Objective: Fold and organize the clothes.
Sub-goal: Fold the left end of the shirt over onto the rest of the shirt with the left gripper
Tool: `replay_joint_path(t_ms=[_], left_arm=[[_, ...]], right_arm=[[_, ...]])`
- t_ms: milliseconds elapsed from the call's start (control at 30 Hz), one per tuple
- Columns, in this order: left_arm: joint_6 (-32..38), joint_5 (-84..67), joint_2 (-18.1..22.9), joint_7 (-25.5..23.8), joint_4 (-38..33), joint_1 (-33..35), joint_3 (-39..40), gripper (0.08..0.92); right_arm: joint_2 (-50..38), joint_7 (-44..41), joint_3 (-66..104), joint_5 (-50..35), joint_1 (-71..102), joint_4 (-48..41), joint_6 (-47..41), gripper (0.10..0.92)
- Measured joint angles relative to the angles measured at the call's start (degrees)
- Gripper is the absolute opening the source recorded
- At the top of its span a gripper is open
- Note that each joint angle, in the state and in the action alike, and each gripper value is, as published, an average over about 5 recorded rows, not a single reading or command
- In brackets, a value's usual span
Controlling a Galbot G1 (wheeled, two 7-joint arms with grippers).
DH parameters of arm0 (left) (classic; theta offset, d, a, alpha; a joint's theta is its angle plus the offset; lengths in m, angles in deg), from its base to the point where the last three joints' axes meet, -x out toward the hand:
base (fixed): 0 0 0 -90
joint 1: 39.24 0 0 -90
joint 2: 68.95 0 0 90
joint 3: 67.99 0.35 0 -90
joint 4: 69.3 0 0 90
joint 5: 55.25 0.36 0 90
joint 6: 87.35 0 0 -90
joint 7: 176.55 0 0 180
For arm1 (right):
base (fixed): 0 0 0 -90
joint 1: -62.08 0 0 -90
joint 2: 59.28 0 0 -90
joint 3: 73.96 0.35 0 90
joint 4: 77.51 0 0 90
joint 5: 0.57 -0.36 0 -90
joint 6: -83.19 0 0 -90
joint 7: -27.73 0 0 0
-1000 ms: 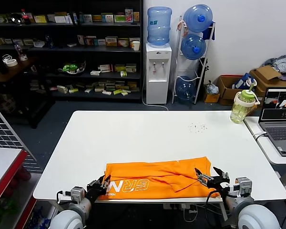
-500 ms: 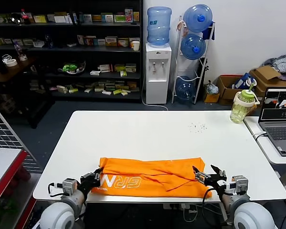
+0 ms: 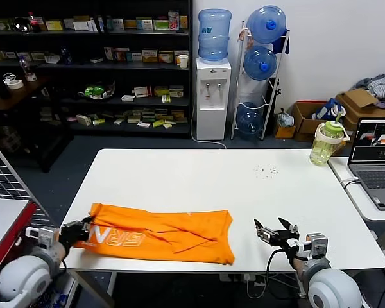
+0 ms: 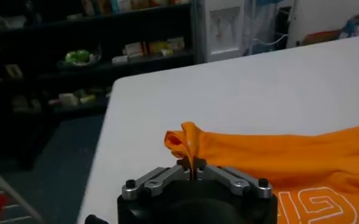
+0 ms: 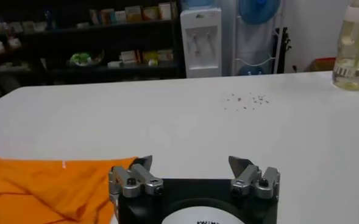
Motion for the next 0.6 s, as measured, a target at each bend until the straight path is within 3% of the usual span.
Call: replay_joint_path(t_ms=[333,467,600], left_arm=[[-0.85,-0.69,-9.39,-0.64,4.44,0.17,-3.32,0.108],[-2.21,-2.98,-9.96,0.41,2.42,0.4,-3.69,0.108],[-4.03,-7.04,-7.52,3.17,-2.33,-0.42,-2.4,0.108]], right_arm=[[1.15,-0.14,-0.35,1.32,-0.24,-0.28,0.16,0.823],[1.85,-0.16,-0.24,2.06,0.11,-0.27,0.17,0.823],[2.67,-0.06,0.04,2.92,0.75,-0.03,0.03,0.823]])
